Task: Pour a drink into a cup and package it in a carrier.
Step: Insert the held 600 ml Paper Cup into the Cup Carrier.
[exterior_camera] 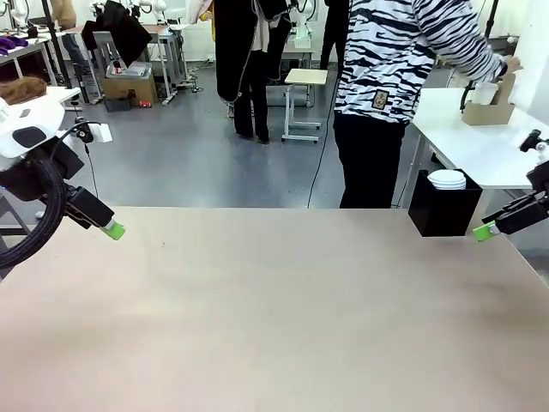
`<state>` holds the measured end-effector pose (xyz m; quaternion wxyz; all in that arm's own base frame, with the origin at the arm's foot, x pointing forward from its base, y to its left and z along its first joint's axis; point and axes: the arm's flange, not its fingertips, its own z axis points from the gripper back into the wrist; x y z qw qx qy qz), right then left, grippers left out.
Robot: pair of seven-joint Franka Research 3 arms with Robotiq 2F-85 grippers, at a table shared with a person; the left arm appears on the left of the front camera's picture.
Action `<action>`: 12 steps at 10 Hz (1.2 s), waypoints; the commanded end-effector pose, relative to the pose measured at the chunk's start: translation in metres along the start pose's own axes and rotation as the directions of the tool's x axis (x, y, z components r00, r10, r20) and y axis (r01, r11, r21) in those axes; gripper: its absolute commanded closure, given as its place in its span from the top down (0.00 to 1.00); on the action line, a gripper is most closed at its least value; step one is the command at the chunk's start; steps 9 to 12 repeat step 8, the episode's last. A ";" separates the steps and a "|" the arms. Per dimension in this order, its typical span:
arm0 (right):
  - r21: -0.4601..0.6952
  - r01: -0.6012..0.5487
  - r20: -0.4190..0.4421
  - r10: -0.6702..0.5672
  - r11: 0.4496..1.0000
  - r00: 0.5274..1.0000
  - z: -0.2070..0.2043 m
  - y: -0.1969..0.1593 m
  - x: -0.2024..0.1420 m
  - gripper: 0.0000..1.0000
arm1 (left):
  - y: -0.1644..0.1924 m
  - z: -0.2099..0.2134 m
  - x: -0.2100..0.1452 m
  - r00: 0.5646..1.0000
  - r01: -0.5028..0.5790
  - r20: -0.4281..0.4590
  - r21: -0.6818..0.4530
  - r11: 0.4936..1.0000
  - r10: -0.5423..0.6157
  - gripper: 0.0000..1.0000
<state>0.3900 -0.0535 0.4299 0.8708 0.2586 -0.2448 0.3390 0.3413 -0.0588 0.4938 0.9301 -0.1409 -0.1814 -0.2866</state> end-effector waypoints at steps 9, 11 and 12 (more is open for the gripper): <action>0.001 -0.007 0.004 0.007 1.000 1.000 0.003 -0.002 0.002 1.00 | 0.001 0.001 -0.002 1.000 0.004 -0.001 -0.013 1.000 -0.004 1.00; 0.001 -0.007 0.004 0.007 1.000 1.000 0.003 -0.002 0.002 1.00 | 0.001 0.001 -0.002 1.000 0.004 -0.001 -0.013 1.000 -0.004 1.00; 0.001 -0.007 0.004 0.007 1.000 1.000 0.003 -0.002 0.002 1.00 | 0.001 0.001 -0.002 1.000 0.004 -0.001 -0.013 1.000 -0.004 1.00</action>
